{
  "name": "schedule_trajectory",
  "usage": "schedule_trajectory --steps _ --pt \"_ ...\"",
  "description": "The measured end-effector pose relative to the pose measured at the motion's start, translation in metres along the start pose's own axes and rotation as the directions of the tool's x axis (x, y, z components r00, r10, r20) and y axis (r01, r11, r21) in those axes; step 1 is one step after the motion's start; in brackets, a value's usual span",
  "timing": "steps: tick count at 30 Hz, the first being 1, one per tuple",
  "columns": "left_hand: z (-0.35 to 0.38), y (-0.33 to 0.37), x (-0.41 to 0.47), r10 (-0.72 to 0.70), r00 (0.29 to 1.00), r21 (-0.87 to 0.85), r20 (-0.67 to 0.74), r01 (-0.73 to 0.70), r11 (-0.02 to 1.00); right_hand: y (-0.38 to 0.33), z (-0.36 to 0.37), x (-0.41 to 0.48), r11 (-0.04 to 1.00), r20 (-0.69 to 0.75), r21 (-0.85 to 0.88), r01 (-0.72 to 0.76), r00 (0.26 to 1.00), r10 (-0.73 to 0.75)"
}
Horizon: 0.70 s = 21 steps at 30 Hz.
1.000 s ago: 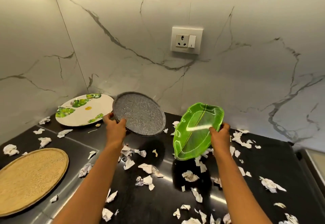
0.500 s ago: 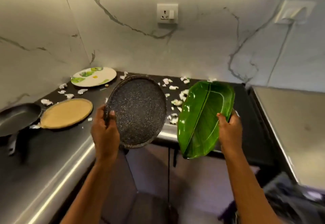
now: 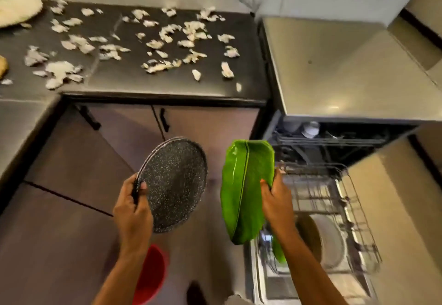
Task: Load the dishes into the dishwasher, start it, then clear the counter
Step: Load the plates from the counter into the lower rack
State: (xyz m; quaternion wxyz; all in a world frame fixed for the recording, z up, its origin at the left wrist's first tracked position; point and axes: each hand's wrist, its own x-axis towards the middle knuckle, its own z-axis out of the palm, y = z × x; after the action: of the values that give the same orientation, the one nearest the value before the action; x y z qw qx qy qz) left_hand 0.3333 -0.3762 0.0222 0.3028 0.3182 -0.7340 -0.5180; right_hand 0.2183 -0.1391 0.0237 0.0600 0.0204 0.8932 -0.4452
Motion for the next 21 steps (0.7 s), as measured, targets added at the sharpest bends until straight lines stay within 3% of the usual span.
schedule_trajectory --steps 5,9,13,16,21 --pt "0.060 -0.021 -0.056 -0.127 0.985 0.038 0.119 0.123 0.992 0.096 -0.033 -0.008 0.950 -0.055 -0.163 -0.267 0.964 0.261" --pt "0.111 -0.049 -0.088 -0.189 0.971 0.031 0.144 0.187 0.982 0.163 -0.063 0.028 0.906 -0.188 -0.137 -0.401 0.908 0.374" --pt "0.171 -0.105 -0.111 -0.258 0.960 0.031 0.113 0.256 0.966 0.229 -0.060 0.111 0.899 -0.193 -0.219 -0.380 0.920 0.341" --pt "0.212 -0.137 -0.133 -0.276 0.961 0.016 0.013 0.276 0.961 0.278 -0.033 0.167 0.863 -0.054 -0.439 -0.250 0.966 0.252" --pt "0.258 -0.185 -0.147 -0.276 0.958 0.026 -0.080 0.279 0.960 0.327 0.024 0.232 0.781 0.095 -0.621 -0.060 0.984 0.152"
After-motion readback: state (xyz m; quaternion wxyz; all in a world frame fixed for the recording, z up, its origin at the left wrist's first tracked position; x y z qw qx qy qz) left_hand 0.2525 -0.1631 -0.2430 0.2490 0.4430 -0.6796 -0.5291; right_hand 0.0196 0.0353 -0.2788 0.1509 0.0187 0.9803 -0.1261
